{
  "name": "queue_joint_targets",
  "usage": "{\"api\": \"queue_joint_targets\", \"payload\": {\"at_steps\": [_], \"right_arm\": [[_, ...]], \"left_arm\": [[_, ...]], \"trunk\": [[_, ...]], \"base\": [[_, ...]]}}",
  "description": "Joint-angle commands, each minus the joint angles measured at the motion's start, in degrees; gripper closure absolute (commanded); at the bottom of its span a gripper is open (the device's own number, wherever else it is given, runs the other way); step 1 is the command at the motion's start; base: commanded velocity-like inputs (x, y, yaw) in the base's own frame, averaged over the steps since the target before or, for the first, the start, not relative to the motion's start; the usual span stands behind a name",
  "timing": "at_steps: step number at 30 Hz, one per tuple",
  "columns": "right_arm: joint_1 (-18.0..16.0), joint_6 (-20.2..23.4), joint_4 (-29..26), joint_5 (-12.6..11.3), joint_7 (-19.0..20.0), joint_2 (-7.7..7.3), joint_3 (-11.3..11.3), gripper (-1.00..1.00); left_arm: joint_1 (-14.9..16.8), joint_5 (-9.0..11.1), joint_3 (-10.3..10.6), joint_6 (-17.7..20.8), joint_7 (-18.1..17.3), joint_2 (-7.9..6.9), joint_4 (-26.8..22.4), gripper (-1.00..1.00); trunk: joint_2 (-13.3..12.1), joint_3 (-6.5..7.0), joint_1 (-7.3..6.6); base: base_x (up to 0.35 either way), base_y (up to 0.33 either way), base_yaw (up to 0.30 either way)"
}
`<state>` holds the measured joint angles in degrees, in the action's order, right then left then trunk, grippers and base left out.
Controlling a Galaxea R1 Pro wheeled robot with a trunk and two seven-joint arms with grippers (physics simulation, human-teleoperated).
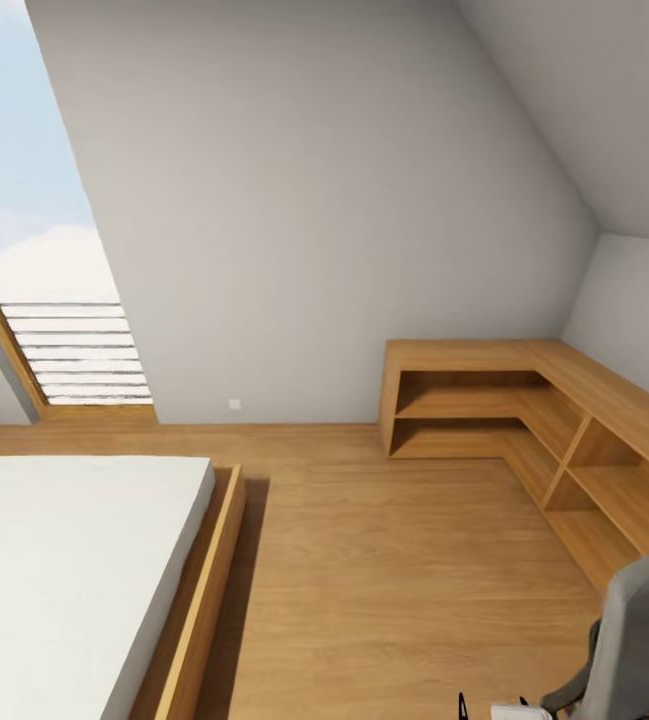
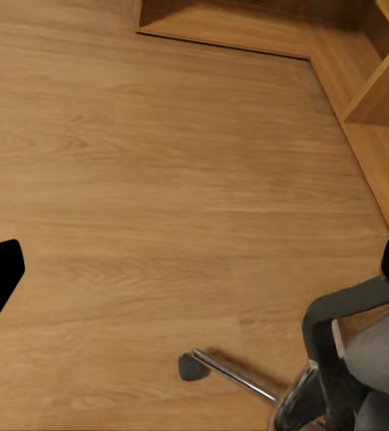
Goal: In the bedroom, organize the workspace by keeping the computer under the desk, ensuring the monitor is on the desk, placing the keyboard on the desk next to the monitor, placing the mouse on the desk next to the keyboard, moving the folder from the swivel chair onto the desk next to the mouse, stacking the notebook on top of the folder with the pen on top of the notebook, and positioning the swivel chair next to the desk.
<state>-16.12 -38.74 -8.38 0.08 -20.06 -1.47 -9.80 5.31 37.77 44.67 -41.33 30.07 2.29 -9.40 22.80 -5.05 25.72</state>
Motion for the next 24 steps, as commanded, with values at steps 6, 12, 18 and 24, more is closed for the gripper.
{"api": "queue_joint_targets", "payload": {"at_steps": [6,12,18,24], "right_arm": [[-0.05,-0.02,0.03,0.01,-0.51,-0.02,-0.48,-1.0],[-0.05,-0.02,0.03,0.01,-0.51,-0.02,-0.42,-1.0],[-0.05,-0.02,0.03,0.01,-0.51,-0.02,-0.41,-1.0],[-0.05,-0.02,0.03,0.01,-0.51,-0.02,-0.4,-1.0]], "left_arm": [[0.06,0.11,0.5,-0.07,0.5,0.0,-0.01,-1.0],[0.06,0.11,0.5,-0.07,0.44,0.0,-0.01,-1.0],[0.06,0.11,0.5,-0.07,0.43,0.0,0.01,-1.0],[0.06,0.11,0.5,-0.07,0.43,0.0,0.02,-1.0]], "trunk": [[0.12,-0.12,0.07],[0.12,-0.12,0.07],[0.12,-0.12,0.07],[0.12,-0.12,0.07]], "base": [[0.326,0.0,0.0],[0.327,0.0,0.0],[0.327,0.0,0.0],[0.327,0.0,0.0]]}}
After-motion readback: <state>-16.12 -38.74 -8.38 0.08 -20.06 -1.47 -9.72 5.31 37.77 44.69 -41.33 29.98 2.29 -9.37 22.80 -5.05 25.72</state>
